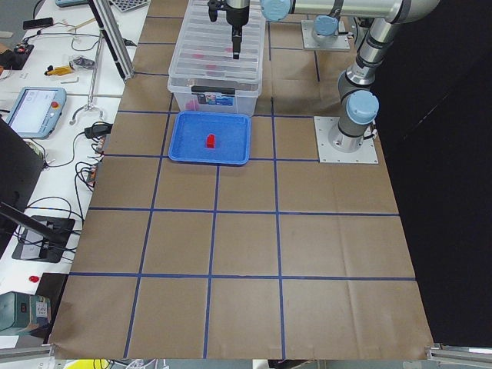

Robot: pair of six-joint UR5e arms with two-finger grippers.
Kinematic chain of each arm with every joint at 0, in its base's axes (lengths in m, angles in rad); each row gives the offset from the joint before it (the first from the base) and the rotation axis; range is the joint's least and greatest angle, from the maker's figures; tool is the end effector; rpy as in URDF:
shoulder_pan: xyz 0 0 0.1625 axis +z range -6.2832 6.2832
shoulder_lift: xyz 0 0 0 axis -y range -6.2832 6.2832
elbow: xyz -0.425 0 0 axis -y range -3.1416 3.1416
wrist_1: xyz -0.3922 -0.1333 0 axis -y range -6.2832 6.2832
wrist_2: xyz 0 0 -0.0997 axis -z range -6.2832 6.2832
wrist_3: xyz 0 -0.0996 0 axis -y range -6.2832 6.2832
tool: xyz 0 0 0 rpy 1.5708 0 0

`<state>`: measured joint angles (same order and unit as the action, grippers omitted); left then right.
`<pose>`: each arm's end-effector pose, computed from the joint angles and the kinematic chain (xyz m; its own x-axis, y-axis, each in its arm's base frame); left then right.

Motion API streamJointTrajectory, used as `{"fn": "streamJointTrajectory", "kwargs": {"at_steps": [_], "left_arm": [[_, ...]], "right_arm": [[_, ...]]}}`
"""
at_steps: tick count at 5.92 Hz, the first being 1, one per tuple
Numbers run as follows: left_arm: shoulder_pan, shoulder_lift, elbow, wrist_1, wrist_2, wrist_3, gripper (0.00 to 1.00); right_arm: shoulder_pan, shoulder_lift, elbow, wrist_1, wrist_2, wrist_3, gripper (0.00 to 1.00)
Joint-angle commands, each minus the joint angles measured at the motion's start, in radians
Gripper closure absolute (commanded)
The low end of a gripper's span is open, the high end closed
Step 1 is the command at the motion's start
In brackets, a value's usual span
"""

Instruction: Place red block in blue tray from box

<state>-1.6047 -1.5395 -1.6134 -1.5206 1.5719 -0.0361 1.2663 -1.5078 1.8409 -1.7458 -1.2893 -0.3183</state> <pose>-0.1495 -0.4776 0.4872 -1.0000 -0.0022 0.0003 -0.0022 0.9992 -0.0389 0.0094 -0.5069 0.3482 -0.9506 0.0183 -0.3098 -0.0015 0.9980 0.0637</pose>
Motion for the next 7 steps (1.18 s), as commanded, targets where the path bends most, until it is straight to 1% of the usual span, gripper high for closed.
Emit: {"fn": "streamJointTrajectory", "kwargs": {"at_steps": [1, 3, 5, 6, 7], "left_arm": [[0.002, -0.007, 0.003, 0.003, 0.003, 0.004, 0.02], [0.003, -0.004, -0.003, 0.011, 0.002, 0.005, 0.02], [0.003, -0.002, -0.003, 0.011, 0.002, 0.011, 0.02], [0.002, -0.007, -0.002, 0.011, 0.003, 0.012, 0.02], [0.002, -0.004, 0.000, 0.013, 0.000, 0.013, 0.02]], "right_arm": [[0.016, 0.000, 0.000, 0.000, 0.010, 0.011, 0.00], [0.025, 0.000, 0.000, 0.002, 0.039, 0.024, 0.00], [0.025, 0.000, -0.006, 0.002, 0.025, 0.022, 0.00], [0.025, -0.002, -0.029, 0.000, -0.025, 0.012, 0.00], [0.027, -0.008, -0.091, 0.002, -0.089, 0.011, 0.00]]}}
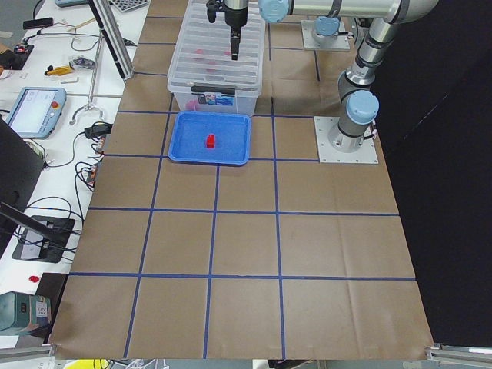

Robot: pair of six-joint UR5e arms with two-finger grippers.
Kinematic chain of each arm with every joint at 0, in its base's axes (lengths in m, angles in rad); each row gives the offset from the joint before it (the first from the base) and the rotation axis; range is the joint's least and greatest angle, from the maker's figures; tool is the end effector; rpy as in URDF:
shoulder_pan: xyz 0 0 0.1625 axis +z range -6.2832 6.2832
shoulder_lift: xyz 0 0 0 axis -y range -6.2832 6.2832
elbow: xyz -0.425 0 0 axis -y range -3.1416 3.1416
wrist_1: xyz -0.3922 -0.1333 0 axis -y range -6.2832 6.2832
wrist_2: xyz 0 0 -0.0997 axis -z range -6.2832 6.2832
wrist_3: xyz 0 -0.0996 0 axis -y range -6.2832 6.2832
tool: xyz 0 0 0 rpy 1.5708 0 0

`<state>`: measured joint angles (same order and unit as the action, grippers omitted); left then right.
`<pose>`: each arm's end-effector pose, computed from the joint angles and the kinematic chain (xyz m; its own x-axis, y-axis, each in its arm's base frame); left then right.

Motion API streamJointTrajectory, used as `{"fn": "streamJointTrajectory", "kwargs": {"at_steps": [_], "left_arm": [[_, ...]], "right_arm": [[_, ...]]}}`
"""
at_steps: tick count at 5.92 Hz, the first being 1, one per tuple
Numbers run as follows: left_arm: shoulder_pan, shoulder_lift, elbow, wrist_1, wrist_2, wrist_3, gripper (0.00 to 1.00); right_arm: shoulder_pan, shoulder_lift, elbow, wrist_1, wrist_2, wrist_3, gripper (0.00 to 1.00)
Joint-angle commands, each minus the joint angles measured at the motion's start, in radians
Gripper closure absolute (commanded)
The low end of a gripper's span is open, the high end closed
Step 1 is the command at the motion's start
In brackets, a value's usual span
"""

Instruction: Place red block in blue tray from box

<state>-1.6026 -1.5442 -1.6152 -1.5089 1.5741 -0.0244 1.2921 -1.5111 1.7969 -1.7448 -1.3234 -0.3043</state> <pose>-0.1483 -0.4804 0.4853 -1.0000 0.0073 -0.0022 0.0074 0.9990 -0.0441 0.0168 -0.5144 0.3691 -0.9641 -0.0067 -0.2656 -0.0162 0.9993 0.0335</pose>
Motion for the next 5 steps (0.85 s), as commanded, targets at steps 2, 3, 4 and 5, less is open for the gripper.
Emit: {"fn": "streamJointTrajectory", "kwargs": {"at_steps": [2, 3, 4, 5], "left_arm": [[0.000, -0.005, 0.004, 0.001, -0.005, 0.001, 0.02], [0.001, -0.007, 0.004, 0.000, -0.012, 0.001, 0.02], [0.001, -0.007, 0.004, -0.002, -0.013, 0.001, 0.02], [0.001, -0.008, 0.006, -0.002, -0.011, 0.001, 0.02]], "right_arm": [[0.065, -0.003, -0.190, 0.100, -0.147, 0.046, 0.00], [0.123, 0.002, -0.259, 0.182, -0.157, 0.161, 0.00], [0.189, 0.008, -0.333, 0.253, -0.192, 0.242, 0.00], [0.235, 0.008, -0.371, 0.296, -0.197, 0.313, 0.00]]}}
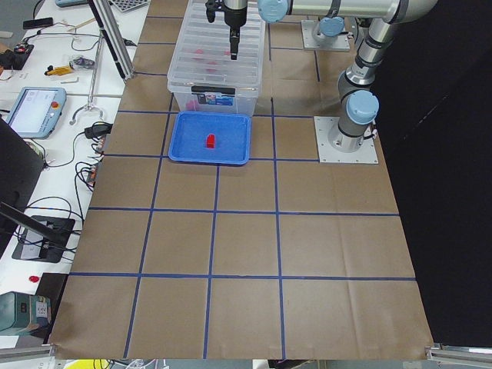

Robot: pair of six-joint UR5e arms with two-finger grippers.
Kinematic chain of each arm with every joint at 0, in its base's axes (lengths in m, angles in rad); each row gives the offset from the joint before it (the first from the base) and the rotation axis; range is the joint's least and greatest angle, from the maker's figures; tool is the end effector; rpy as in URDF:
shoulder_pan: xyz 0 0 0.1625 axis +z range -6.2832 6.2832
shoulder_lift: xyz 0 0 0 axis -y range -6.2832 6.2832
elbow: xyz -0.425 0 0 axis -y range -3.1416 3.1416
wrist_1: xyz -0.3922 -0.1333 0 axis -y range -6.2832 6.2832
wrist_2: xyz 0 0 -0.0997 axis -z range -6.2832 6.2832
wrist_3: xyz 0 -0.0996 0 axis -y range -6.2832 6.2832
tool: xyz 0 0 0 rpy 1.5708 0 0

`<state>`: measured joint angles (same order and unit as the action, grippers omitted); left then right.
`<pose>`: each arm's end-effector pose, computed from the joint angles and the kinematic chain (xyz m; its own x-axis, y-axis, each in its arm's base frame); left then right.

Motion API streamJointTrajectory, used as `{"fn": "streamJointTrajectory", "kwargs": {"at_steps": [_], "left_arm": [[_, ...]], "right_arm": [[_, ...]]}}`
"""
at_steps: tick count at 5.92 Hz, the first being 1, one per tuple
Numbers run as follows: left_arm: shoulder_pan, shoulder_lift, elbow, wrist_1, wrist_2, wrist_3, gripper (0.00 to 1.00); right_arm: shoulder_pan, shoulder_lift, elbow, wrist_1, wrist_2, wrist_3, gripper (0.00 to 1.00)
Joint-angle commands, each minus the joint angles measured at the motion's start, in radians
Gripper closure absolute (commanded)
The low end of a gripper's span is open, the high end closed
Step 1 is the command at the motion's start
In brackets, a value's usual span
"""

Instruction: Place red block in blue tray from box

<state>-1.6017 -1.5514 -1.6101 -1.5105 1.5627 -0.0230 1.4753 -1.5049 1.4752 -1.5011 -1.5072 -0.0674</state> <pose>-0.1491 -0.4831 0.4841 -0.9999 0.0082 0.0090 0.0079 0.9992 -0.0402 0.0898 -0.5266 0.4949 -0.9974 0.0305 -0.0661 0.0282 0.9990 0.0356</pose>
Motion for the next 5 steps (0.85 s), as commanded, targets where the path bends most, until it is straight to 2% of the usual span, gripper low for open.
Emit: {"fn": "streamJointTrajectory", "kwargs": {"at_steps": [1, 2, 5], "left_arm": [[0.002, -0.001, 0.001, -0.003, 0.000, 0.000, 0.02], [0.002, -0.006, 0.004, -0.002, 0.002, 0.000, 0.02], [0.002, -0.001, 0.006, 0.000, 0.002, 0.000, 0.02]], "right_arm": [[0.087, 0.000, -0.064, 0.079, -0.014, 0.163, 0.00], [0.130, -0.004, -0.064, 0.078, -0.045, 0.211, 0.00], [0.122, 0.002, -0.059, 0.071, -0.059, 0.193, 0.00]]}}
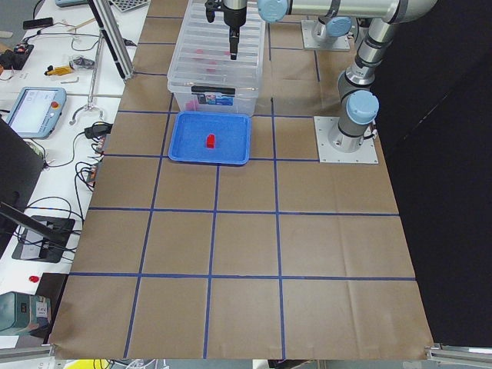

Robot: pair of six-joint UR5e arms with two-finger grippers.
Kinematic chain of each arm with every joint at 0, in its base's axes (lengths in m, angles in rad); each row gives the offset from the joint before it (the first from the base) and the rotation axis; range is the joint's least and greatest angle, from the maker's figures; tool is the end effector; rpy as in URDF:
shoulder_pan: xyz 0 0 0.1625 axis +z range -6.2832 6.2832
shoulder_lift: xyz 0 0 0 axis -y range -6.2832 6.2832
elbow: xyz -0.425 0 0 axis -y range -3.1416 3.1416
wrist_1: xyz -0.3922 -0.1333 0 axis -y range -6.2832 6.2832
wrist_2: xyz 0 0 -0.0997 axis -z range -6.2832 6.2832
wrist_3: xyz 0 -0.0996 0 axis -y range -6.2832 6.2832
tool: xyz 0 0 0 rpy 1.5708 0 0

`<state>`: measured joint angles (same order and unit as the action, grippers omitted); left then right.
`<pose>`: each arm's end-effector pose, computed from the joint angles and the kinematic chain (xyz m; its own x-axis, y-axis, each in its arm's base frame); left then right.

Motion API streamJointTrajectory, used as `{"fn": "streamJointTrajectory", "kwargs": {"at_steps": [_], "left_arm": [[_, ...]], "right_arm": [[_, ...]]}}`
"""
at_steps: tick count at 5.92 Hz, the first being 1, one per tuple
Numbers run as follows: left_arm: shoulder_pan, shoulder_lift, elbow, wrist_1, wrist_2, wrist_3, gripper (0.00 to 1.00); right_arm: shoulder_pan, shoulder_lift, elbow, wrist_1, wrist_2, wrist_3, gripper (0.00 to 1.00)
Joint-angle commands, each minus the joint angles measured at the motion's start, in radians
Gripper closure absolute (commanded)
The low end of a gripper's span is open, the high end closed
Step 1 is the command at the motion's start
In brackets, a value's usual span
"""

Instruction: Place red block in blue tray from box

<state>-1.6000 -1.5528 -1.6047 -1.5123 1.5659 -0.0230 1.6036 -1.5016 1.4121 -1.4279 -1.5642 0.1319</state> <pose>-0.1480 -0.4842 0.4859 -1.0000 0.0064 0.0059 0.0062 0.9991 -0.0425 0.1508 -0.5096 0.5168 -0.9951 0.0991 0.0005 0.0990 0.9936 0.0538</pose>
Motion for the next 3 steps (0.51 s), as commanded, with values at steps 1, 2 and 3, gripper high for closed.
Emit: {"fn": "streamJointTrajectory", "kwargs": {"at_steps": [1, 2, 3], "left_arm": [[0.000, 0.000, 0.000, 0.001, -0.001, 0.000, 0.02], [0.000, 0.000, 0.000, 0.001, -0.003, 0.000, 0.02], [0.000, 0.000, -0.001, 0.001, -0.003, 0.000, 0.02]], "right_arm": [[-0.014, -0.003, 0.004, -0.003, -0.002, -0.006, 0.00], [-0.016, -0.006, 0.007, -0.002, -0.002, -0.006, 0.00], [-0.014, -0.008, 0.008, -0.002, -0.002, -0.005, 0.00]]}}
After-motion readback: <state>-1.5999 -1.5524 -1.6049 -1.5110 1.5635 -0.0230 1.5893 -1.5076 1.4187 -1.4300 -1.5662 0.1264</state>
